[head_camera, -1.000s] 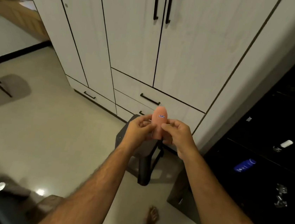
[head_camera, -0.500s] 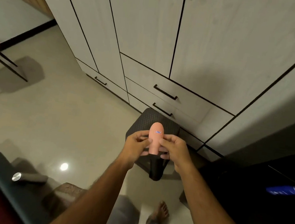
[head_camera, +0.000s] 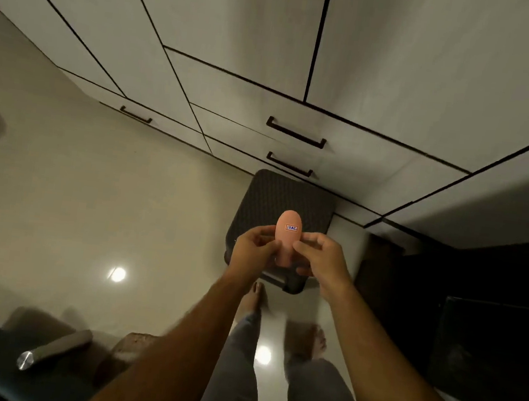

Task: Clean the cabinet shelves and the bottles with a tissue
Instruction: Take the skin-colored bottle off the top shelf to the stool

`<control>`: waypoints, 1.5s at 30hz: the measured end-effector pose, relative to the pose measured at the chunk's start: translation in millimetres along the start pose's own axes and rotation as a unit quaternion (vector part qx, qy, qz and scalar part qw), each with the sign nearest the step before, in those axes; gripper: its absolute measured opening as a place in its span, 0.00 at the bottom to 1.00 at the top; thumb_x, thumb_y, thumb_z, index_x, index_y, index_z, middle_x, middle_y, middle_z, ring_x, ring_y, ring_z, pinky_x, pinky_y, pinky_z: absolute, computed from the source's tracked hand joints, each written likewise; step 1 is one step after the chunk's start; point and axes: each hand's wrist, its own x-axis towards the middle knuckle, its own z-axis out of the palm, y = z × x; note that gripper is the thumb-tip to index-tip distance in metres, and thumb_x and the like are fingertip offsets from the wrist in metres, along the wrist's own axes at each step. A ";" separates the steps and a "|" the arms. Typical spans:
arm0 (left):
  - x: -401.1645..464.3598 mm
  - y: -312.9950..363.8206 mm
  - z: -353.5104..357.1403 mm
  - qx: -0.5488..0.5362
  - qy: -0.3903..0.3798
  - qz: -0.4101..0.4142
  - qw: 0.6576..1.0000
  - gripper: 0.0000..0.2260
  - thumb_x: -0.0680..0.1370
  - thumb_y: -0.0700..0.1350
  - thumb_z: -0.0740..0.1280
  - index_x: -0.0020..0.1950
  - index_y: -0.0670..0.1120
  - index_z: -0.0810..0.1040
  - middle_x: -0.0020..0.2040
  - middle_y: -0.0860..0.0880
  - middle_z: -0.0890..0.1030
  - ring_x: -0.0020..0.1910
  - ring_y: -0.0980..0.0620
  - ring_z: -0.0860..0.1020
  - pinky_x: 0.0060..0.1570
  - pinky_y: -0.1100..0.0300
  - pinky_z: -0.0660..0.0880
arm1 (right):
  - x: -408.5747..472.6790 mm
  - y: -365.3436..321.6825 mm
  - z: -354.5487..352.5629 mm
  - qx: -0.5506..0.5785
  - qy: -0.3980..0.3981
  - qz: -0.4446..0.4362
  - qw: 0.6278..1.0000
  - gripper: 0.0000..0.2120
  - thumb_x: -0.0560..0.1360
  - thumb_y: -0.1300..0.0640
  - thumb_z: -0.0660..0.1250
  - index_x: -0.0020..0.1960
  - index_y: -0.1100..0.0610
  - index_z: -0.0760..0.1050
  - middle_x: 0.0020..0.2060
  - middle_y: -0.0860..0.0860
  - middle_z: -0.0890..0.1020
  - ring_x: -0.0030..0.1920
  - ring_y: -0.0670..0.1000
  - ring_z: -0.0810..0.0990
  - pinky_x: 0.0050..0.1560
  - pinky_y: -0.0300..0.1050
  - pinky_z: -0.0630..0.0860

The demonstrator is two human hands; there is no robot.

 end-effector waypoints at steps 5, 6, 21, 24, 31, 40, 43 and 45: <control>63.8 -14.7 -7.8 0.041 -0.006 -0.018 0.999 0.10 0.79 0.40 0.66 0.59 0.51 0.77 0.52 0.48 0.83 0.48 0.50 0.83 0.49 0.50 0.81 | 49.7 13.1 19.0 0.020 0.024 0.033 0.999 0.11 0.77 0.58 0.69 0.59 0.54 0.76 0.51 0.51 0.81 0.49 0.52 0.82 0.38 0.42 0.79; 75.4 -19.6 -8.8 0.048 -0.011 -0.024 0.999 0.10 0.79 0.41 0.65 0.59 0.51 0.77 0.52 0.49 0.83 0.48 0.50 0.83 0.49 0.50 0.82 | 60.9 17.5 22.4 0.019 0.025 0.040 0.999 0.11 0.77 0.58 0.68 0.59 0.54 0.76 0.51 0.51 0.81 0.49 0.51 0.82 0.38 0.42 0.79; 213.9 -92.4 10.5 0.186 -0.085 -0.030 0.978 0.17 0.82 0.41 0.57 0.71 0.48 0.70 0.54 0.46 0.79 0.48 0.49 0.80 0.50 0.49 0.81 | 207.1 101.9 47.2 0.010 0.080 0.105 0.991 0.09 0.79 0.59 0.65 0.59 0.53 0.76 0.49 0.52 0.82 0.48 0.52 0.82 0.42 0.45 0.82; 232.6 -100.7 9.7 0.228 -0.099 -0.025 0.968 0.19 0.81 0.41 0.58 0.73 0.48 0.68 0.59 0.44 0.78 0.52 0.46 0.79 0.55 0.46 0.78 | 225.5 110.3 53.9 0.008 0.089 0.109 0.990 0.10 0.79 0.61 0.64 0.60 0.56 0.76 0.52 0.53 0.81 0.50 0.54 0.82 0.42 0.44 0.81; 257.5 -110.9 11.4 0.257 -0.111 -0.045 0.959 0.20 0.81 0.41 0.58 0.73 0.49 0.67 0.61 0.44 0.77 0.57 0.43 0.77 0.59 0.43 0.75 | 248.1 117.6 63.8 -0.025 0.115 0.107 0.987 0.11 0.78 0.62 0.65 0.60 0.59 0.77 0.54 0.57 0.82 0.50 0.56 0.82 0.46 0.51 0.83; 250.7 -110.3 11.7 0.271 -0.114 -0.031 0.955 0.18 0.81 0.42 0.59 0.72 0.49 0.69 0.58 0.46 0.78 0.54 0.46 0.78 0.57 0.44 0.77 | 241.0 121.6 59.2 -0.037 0.110 0.093 0.989 0.13 0.78 0.61 0.66 0.62 0.58 0.77 0.56 0.56 0.82 0.52 0.55 0.82 0.54 0.55 0.81; 231.0 -105.6 10.4 0.255 -0.086 -0.024 0.963 0.18 0.80 0.43 0.62 0.70 0.47 0.69 0.58 0.47 0.78 0.55 0.47 0.78 0.59 0.47 0.76 | 221.7 120.2 48.5 -0.038 0.117 0.082 0.989 0.13 0.77 0.60 0.67 0.61 0.56 0.77 0.52 0.53 0.82 0.51 0.53 0.81 0.56 0.55 0.80; 210.7 -97.2 10.7 0.248 -0.070 -0.017 0.966 0.22 0.79 0.46 0.64 0.73 0.47 0.66 0.61 0.47 0.77 0.59 0.48 0.76 0.60 0.51 0.73 | 201.3 114.3 38.2 -0.026 0.119 0.077 0.990 0.11 0.77 0.60 0.67 0.59 0.55 0.78 0.49 0.52 0.82 0.50 0.52 0.82 0.54 0.55 0.80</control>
